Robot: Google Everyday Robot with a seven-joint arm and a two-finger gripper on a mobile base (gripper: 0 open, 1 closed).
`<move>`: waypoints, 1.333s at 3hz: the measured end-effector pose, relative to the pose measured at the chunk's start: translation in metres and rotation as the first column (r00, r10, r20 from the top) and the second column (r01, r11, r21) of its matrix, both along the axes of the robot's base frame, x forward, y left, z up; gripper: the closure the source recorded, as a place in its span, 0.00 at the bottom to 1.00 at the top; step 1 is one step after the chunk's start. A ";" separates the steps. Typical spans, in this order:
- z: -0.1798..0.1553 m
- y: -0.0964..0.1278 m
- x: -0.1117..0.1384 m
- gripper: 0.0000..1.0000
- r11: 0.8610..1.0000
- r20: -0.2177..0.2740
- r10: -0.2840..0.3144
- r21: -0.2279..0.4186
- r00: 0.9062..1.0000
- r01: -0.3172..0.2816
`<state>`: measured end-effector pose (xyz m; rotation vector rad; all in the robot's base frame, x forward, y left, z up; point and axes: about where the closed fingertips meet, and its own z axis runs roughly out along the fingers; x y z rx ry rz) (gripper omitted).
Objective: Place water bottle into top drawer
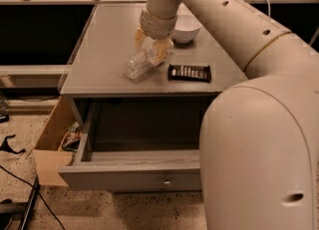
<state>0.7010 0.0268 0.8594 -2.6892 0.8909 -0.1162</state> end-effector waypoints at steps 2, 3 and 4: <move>0.000 0.000 0.000 0.94 1.000 0.000 0.000 0.000 1.000 0.000; 0.000 0.000 0.000 1.00 1.000 0.000 0.000 0.000 1.000 0.000; 0.000 0.000 0.000 1.00 1.000 0.001 -0.002 -0.003 1.000 0.002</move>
Offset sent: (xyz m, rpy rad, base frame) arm 0.0000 0.0000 0.0000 0.0000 0.0000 0.0000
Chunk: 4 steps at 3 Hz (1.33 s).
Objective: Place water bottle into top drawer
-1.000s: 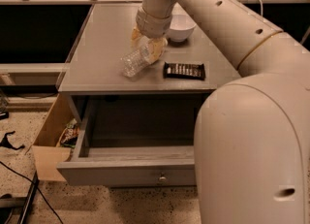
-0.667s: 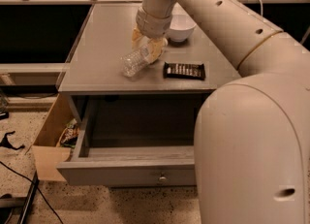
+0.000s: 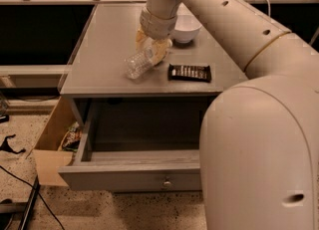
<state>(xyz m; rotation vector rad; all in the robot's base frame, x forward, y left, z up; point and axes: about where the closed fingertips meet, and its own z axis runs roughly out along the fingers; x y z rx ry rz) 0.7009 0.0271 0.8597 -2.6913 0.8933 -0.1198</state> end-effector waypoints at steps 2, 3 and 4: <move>0.015 -0.023 -0.036 1.00 0.996 0.010 -0.070 -0.045 0.997 0.071; 0.020 -0.051 -0.081 1.00 0.985 0.014 -0.166 -0.052 0.986 0.167; 0.018 -0.071 -0.126 1.00 0.968 0.020 -0.242 -0.063 0.970 0.243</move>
Offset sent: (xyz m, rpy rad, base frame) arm -0.0805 -0.0482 0.0227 -0.0973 0.0069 -0.1324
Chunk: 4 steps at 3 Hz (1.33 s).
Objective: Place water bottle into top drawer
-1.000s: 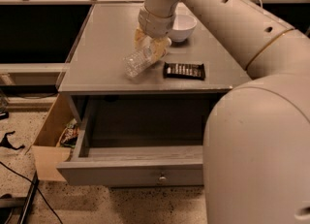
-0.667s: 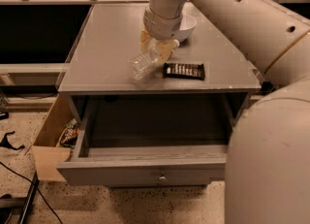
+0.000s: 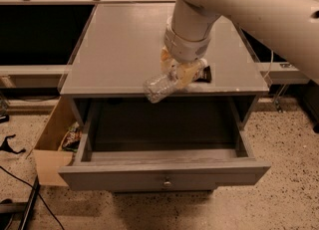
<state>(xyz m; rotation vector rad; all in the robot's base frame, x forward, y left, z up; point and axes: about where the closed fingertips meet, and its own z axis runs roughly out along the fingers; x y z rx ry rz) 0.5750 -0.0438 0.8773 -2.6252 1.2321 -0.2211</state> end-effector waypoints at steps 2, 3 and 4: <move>-0.006 -0.006 -0.008 1.00 0.999 -0.007 -0.031 -0.029 1.000 0.031; -0.015 -0.022 -0.025 1.00 0.993 -0.018 -0.101 -0.070 0.995 0.100; -0.023 -0.039 -0.046 1.00 0.980 -0.024 -0.179 -0.090 0.984 0.176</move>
Offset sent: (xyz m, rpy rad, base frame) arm -0.0151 -0.0111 -0.0096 -0.0527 0.0147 -0.0589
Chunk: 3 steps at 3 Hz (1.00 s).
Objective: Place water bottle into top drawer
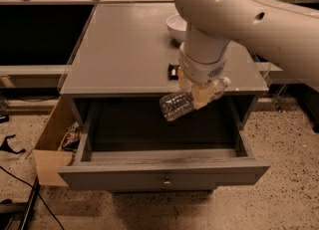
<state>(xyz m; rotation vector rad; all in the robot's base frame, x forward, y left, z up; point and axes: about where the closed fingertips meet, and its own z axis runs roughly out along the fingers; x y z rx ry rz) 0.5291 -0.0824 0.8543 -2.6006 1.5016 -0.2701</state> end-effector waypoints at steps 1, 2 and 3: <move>-0.006 -0.018 -0.022 1.00 0.996 -0.013 -0.090 -0.007 0.996 0.090; -0.016 -0.031 -0.037 1.00 0.988 -0.033 -0.157 -0.009 0.987 0.157; -0.035 -0.037 -0.043 1.00 0.982 -0.048 -0.187 0.008 0.981 0.188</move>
Offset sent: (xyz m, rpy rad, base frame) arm -0.0549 -0.0454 -0.0282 -0.0052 0.0604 -0.2392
